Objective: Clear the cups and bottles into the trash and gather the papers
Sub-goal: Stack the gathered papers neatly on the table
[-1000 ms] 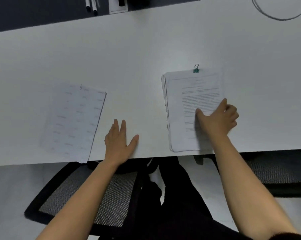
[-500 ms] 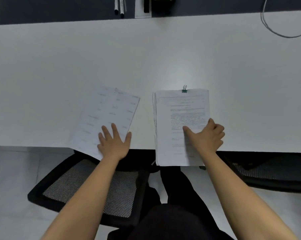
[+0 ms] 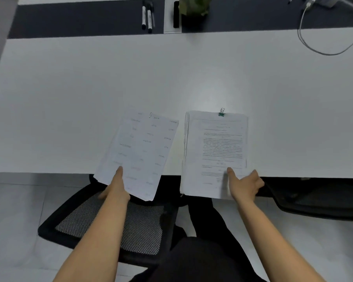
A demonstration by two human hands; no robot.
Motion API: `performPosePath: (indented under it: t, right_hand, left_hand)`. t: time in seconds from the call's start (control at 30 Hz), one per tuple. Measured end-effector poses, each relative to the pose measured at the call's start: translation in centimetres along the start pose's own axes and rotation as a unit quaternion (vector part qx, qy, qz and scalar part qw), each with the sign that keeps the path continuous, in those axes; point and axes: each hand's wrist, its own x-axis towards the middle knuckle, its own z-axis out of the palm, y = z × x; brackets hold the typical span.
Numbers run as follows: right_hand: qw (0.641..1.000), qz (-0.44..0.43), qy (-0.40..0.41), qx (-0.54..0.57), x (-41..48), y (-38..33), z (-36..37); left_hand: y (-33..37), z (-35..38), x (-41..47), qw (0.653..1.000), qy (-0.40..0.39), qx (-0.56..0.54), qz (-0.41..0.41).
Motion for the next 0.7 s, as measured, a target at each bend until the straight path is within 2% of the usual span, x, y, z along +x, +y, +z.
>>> performPosePath:
  t: [0.07, 0.1, 0.27, 0.33, 0.4, 0.5, 0.6, 0.7]
  right_hand:
    - [0.993, 0.053, -0.029, 0.098, -0.1, 0.6, -0.1]
    - [0.986, 0.079, -0.049, 0.137, 0.0, 1.0, -0.2]
    - [0.935, 0.116, -0.263, 0.209, -0.1, 2.3, -0.4]
    - [0.919, 0.103, -0.308, 0.225, -1.0, 2.2, -0.5]
    - [0.930, 0.068, -0.293, 0.212, -2.4, 1.9, -0.7]
    - [0.968, -0.014, -0.200, 0.150, -5.1, 1.3, -1.1]
    - [0.981, -0.116, -0.113, 0.110, -8.7, 0.5, -1.9]
    - [0.968, -0.201, -0.058, 0.136, -13.9, -0.2, -3.1]
  left_hand:
    - [-0.3, -0.1, -0.6, 0.992, -0.109, -0.052, -0.021]
    - [-0.5, 0.2, -0.7, 0.990, -0.130, -0.043, -0.017]
    - [-1.1, 0.5, -1.8, 0.978, -0.195, -0.062, -0.038]
    - [-1.4, -0.3, -2.6, 0.976, -0.204, -0.060, -0.052]
    - [-1.7, -1.3, -3.5, 0.974, -0.214, -0.052, -0.050]
    - [-1.8, -3.2, -4.6, 0.974, -0.226, -0.018, -0.021]
    - [-1.9, -4.8, -6.0, 0.970, -0.182, 0.081, 0.142]
    - [-2.1, -7.9, -9.3, 0.939, -0.177, 0.053, 0.291]
